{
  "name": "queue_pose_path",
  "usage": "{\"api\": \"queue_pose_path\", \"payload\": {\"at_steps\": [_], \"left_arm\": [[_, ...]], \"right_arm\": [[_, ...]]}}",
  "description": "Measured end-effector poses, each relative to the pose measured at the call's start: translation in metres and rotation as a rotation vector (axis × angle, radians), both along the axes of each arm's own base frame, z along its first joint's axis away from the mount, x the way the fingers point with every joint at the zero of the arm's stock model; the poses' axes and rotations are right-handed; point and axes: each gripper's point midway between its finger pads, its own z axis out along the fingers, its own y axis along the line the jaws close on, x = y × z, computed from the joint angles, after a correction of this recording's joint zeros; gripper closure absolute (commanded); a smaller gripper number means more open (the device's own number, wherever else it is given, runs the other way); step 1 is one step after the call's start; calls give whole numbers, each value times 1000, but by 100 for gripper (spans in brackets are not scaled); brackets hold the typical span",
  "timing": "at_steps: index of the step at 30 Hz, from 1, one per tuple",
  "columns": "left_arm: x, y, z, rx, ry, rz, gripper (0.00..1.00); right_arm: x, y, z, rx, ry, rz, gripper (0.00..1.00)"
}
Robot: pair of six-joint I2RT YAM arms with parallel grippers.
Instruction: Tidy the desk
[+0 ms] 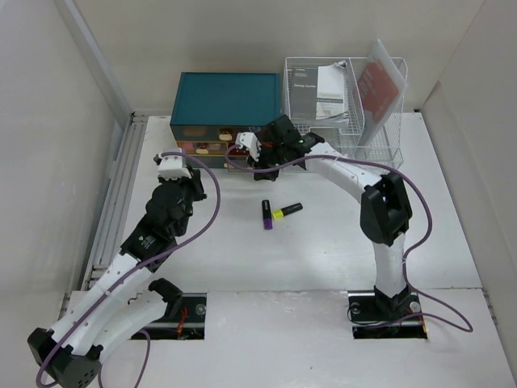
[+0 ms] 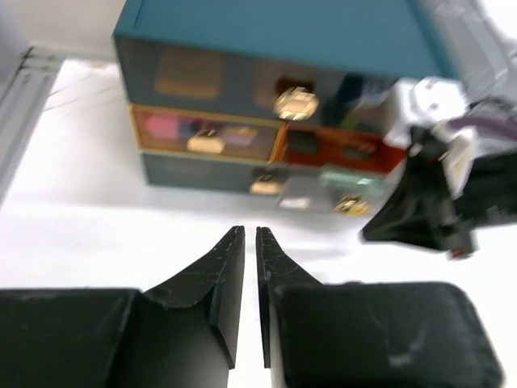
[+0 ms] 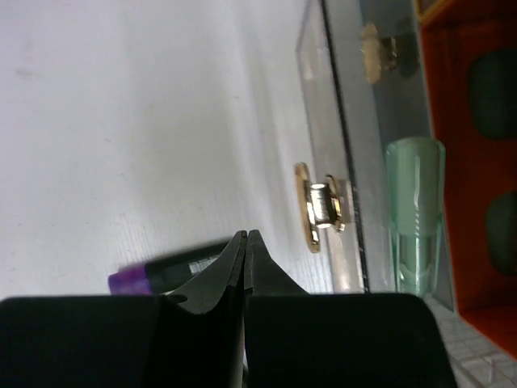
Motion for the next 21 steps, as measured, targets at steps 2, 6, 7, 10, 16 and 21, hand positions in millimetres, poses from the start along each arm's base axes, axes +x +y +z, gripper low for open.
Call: {"api": "queue_pose_path", "payload": {"at_steps": [2,6,7,10,16,21], "left_arm": [[-3,6,-11,42,27,10,89],[-7,12,-9,59,16,15,86],[-8,12,-8,60,12,15,86],[-8,13,-7,61,9,16,86],[-9,13,-8,65,14,16,86],[-10,14,-8,64,12,16,85]], "right_arm": [[6,-2,-4,-17,-16,-37,100],[26,-6,-14,-44,-93,-143,100],[30,-7,-18,-57,-112,-172,100],[41,-10,-26,-96,-181,-261,100],[67,-5,-5,-95,-359,-422,100],[83,-10,8,-87,-465,-537,100]]}}
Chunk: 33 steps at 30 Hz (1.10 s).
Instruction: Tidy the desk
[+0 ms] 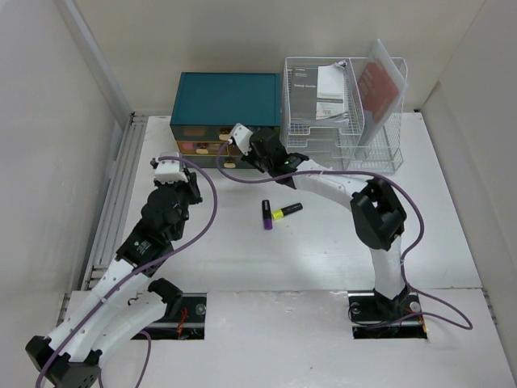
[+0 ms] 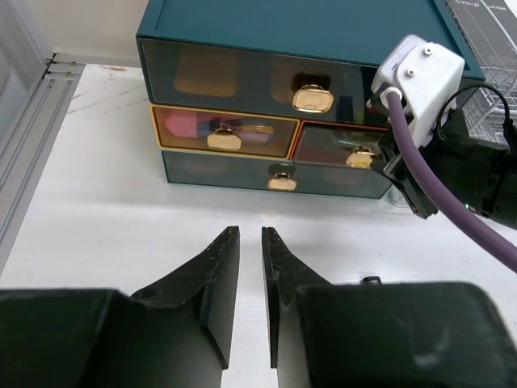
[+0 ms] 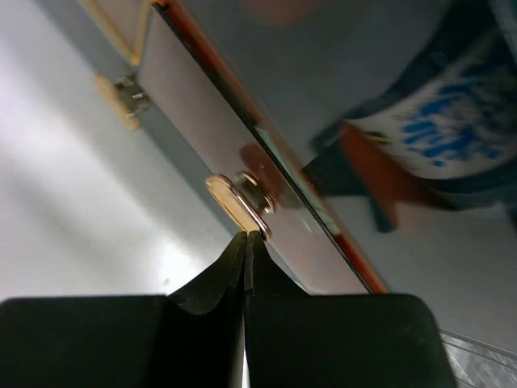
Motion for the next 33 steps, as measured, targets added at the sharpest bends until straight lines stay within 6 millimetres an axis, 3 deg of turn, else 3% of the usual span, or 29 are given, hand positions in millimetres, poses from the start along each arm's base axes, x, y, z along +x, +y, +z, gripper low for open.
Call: {"api": "queue_pose_path", "payload": {"at_steps": [5,9,12,14,15,16,17,18,19,20,22,24,28,30,32,33], "left_arm": [[0,0,0,1,1,0,85],[1,-1,-2,3,6,-1,75],[1,-3,-3,-4,9,-11,36],[2,-7,-3,-32,5,-21,23],[3,-9,-4,-57,2,-27,17],[4,-11,-6,-78,4,-35,17],[7,-12,-10,-112,10,-33,17],[10,-12,-15,-146,19,-28,23],[14,-11,-20,-189,29,-16,41],[20,-10,-29,-229,49,-4,51],[30,-12,-46,-314,90,13,62],[43,-17,-71,-400,143,25,74],[57,-36,-135,-543,272,15,75],[59,-42,-156,-604,311,7,76],[69,-50,-164,-668,319,-15,78],[76,-53,-165,-699,315,-30,78]], "right_arm": [[11,-9,2,-12,-53,-82,100],[11,-7,-5,-20,-65,-95,100],[3,-8,-18,-27,-30,-42,100],[-14,-4,-27,-28,32,54,100],[-23,-4,-28,-25,67,104,90],[-34,-3,-25,-17,99,150,79],[-44,-3,-17,-9,121,191,63],[-52,-1,-6,9,125,225,48],[-57,-1,10,27,112,246,31],[-61,-3,28,47,94,254,25],[-66,-9,68,79,23,250,10],[-69,-19,108,119,-63,225,3],[-84,-49,166,192,-176,175,0],[-91,-63,180,231,-192,161,15],[-93,-76,189,272,-190,149,32],[-93,-83,192,292,-186,145,48]]}}
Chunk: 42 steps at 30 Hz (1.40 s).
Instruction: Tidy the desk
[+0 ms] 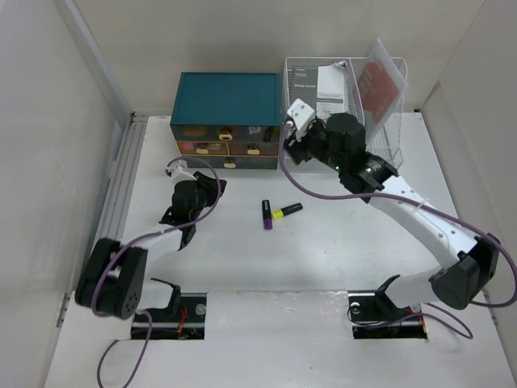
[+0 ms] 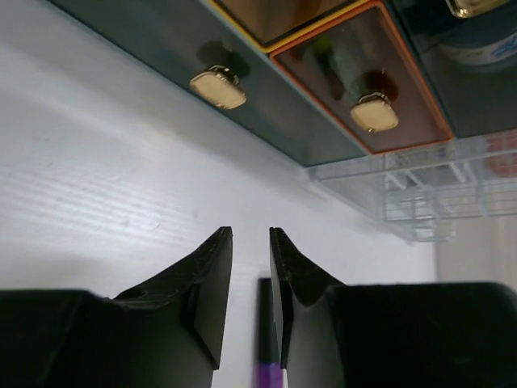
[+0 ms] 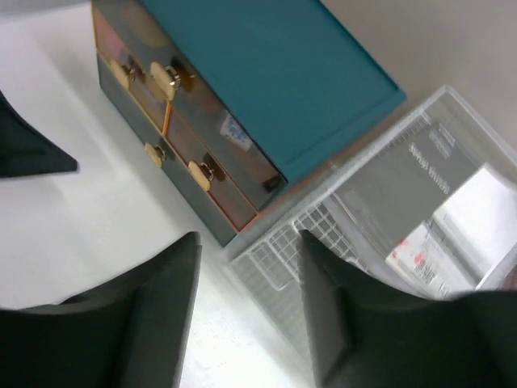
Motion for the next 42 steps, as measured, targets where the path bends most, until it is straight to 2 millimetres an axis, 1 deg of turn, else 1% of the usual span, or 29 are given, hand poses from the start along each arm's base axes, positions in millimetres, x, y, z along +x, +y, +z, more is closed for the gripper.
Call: {"api": "queue_pose_path", "payload": {"at_steps": [1,2,4,6,7,10,11,12,15,17,23,32,39,40,42], "left_arm": [[6,-3,-1,-32,-9,-8,78],[11,-6,-3,-61,-14,-16,78],[19,-10,-5,-110,-28,-24,75],[27,-12,-8,-147,-34,-24,71],[31,-15,-8,-164,-38,-27,66],[44,-20,-7,-211,-58,-29,52],[48,-22,-6,-225,-65,-29,46],[51,-23,-6,-234,-69,-27,46],[60,-25,-5,-260,-80,-21,41],[65,-26,-4,-269,-85,-11,41],[74,-22,-7,-271,-88,30,46],[80,-15,-28,-261,-45,86,46],[90,-14,-41,-263,-21,113,46],[92,-14,-43,-263,-17,115,48],[95,-15,-46,-266,-12,118,48]], "right_arm": [[3,-7,3,20,6,-8,55],[5,-14,5,40,14,-14,59],[12,-27,5,71,37,-26,59],[16,-35,1,92,59,-31,59],[16,-37,-3,104,80,-22,59],[13,-35,-8,122,112,5,59],[11,-34,-9,126,120,17,59],[9,-33,-9,130,126,27,59],[4,-30,-6,149,135,51,59],[1,-28,-3,159,138,65,59],[-3,-25,0,179,148,88,59],[-3,-27,0,195,161,88,59],[-3,-27,0,205,170,96,59],[-3,-27,0,206,171,98,59],[-4,-27,0,209,175,102,59]]}}
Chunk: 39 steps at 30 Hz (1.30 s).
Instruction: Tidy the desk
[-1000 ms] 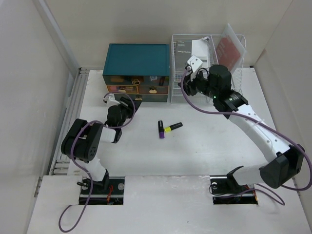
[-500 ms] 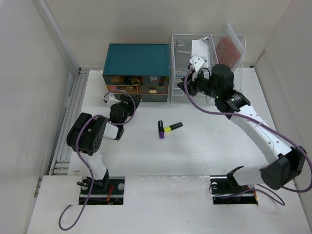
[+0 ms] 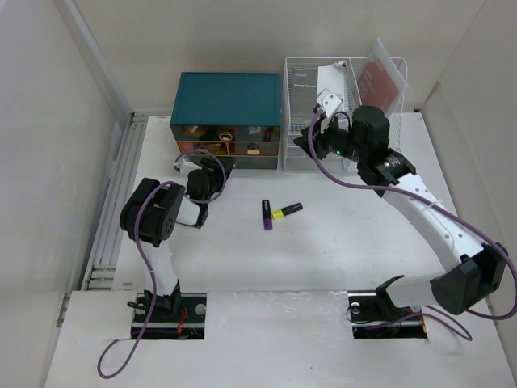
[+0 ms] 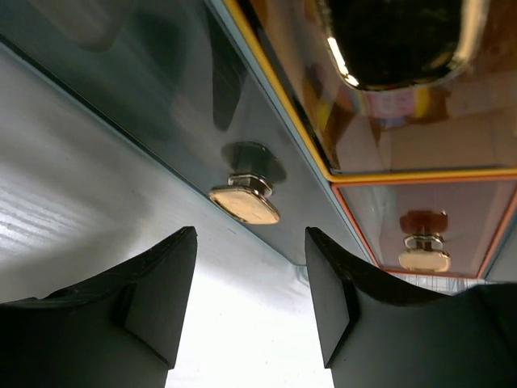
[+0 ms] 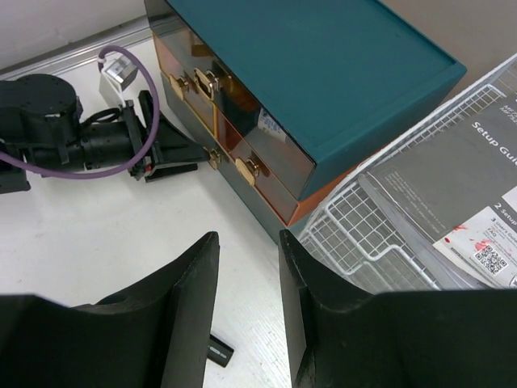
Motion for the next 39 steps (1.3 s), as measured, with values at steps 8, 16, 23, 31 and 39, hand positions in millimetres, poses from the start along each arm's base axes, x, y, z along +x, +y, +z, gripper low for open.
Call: {"api": "queue_pose_path", "payload": {"at_steps": [8,16,23,31,39], "left_arm": [[11,1,-4,-10,7,17,54],[16,4,-9,-19,9,30,58],[19,3,-7,-36,-3,32,71],[17,3,-7,-51,-2,36,76],[-7,5,-10,-77,-19,21,76]], "right_arm": [[-1,0,0,6,4,12,59],[-3,2,1,9,5,30,59],[-4,3,-5,5,14,32,59],[-6,5,-12,-30,-11,71,54],[-7,12,-65,-202,5,214,53]]}}
